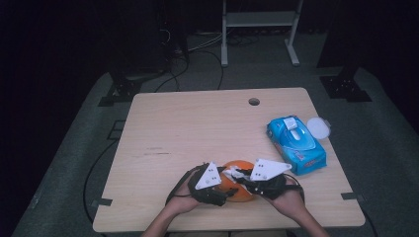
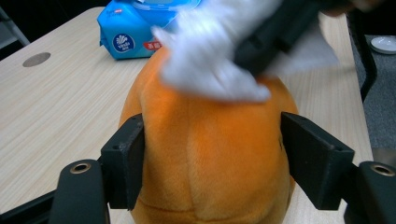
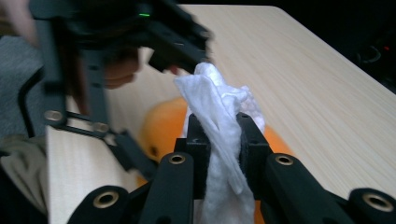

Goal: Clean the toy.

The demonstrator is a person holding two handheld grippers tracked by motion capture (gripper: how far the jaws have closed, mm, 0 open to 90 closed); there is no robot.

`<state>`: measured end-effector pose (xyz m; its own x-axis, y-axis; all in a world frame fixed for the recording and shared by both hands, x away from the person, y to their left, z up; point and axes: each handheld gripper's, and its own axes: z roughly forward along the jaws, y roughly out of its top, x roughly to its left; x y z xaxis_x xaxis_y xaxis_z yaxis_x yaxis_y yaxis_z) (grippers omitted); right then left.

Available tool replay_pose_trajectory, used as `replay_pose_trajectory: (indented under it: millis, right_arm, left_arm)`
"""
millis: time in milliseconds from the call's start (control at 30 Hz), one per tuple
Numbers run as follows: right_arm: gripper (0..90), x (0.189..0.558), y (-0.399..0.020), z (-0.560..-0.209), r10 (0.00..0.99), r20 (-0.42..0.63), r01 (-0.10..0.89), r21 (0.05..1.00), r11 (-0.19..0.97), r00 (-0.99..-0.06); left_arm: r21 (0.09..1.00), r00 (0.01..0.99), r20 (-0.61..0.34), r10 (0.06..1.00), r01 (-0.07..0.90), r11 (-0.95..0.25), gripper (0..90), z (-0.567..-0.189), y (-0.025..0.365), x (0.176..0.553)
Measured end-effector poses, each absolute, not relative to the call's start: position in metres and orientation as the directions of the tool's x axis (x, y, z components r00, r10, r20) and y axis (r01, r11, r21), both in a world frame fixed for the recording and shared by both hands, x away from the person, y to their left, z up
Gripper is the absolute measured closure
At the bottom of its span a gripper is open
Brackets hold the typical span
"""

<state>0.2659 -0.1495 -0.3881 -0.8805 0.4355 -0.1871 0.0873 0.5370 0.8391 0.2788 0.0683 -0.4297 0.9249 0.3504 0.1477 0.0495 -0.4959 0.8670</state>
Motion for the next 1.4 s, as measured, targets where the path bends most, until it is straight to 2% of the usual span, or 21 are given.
replay_pose_trajectory:
  millis: [100,167,333,433,567,667,733,833,900,933,1000,1100,1300,1400]
  right_arm:
    - [77.6,0.272,-0.164,-0.386,0.493,-0.204,0.114,0.833,0.541,-0.846]
    - [77.6,0.274,-0.171,-0.386,0.505,-0.168,0.148,0.837,0.527,-0.847]
    - [77.5,0.267,-0.153,-0.386,0.444,-0.1,0.143,0.864,0.482,-0.89]
    - [77.6,0.265,-0.146,-0.386,0.428,-0.12,0.126,0.854,0.504,-0.896]
    - [77.7,0.272,-0.163,-0.386,0.476,-0.164,0.139,0.831,0.538,-0.864]
    - [77.6,0.28,-0.18,-0.389,0.515,-0.102,0.208,0.835,0.509,-0.851]
    - [77.6,0.281,-0.182,-0.391,0.512,-0.082,0.22,0.838,0.5,-0.855]
    - [77.5,0.276,-0.171,-0.394,0.487,-0.102,0.197,0.829,0.524,-0.868]
    - [77.4,0.272,-0.165,-0.395,0.458,-0.106,0.172,0.834,0.524,-0.883]
    - [77.4,0.27,-0.162,-0.395,0.448,-0.116,0.159,0.833,0.53,-0.886]
    - [77.5,0.268,-0.159,-0.394,0.442,-0.163,0.128,0.82,0.558,-0.882]
    - [77.8,0.27,-0.166,-0.391,0.458,-0.164,0.135,0.822,0.553,-0.874]
    - [77.8,0.274,-0.18,-0.395,0.491,-0.141,0.182,0.814,0.552,-0.859]
    - [77.8,0.274,-0.18,-0.395,0.491,-0.158,0.176,0.806,0.565,-0.856]
  left_arm:
    - [0.869,0.928,0.145,0.342,0.046,-0.492,28.8,-0.43,0.067,0.279]
    - [0.865,0.928,0.153,0.341,0.041,-0.5,28.8,-0.429,0.064,0.277]
    - [0.841,0.927,0.212,0.309,-0.011,-0.541,28.1,-0.428,0.058,0.27]
    - [0.847,0.928,0.195,0.318,0.005,-0.532,28.1,-0.429,0.061,0.271]
    - [0.853,0.932,0.166,0.323,0.028,-0.521,28.2,-0.432,0.068,0.277]
    - [0.863,0.939,0.133,0.318,0.049,-0.504,27.9,-0.435,0.073,0.28]
    - [0.862,0.942,0.12,0.312,0.057,-0.504,25.5,-0.434,0.072,0.281]
    - [0.858,0.939,0.09,0.331,0.096,-0.504,15.3,-0.427,0.072,0.285]
    - [0.858,0.937,0.089,0.337,0.1,-0.504,11.7,-0.427,0.074,0.288]
    - [0.857,0.938,0.089,0.334,0.098,-0.506,11.8,-0.428,0.074,0.288]
    - [0.86,0.939,0.099,0.328,0.085,-0.503,19.1,-0.431,0.076,0.286]
    - [0.859,0.938,0.089,0.335,0.098,-0.502,25.5,-0.432,0.08,0.288]
    - [0.863,0.937,0.057,0.345,0.128,-0.49,25.4,-0.436,0.086,0.29]
    - [0.864,0.942,0.042,0.333,0.134,-0.486,23.6,-0.434,0.085,0.289]
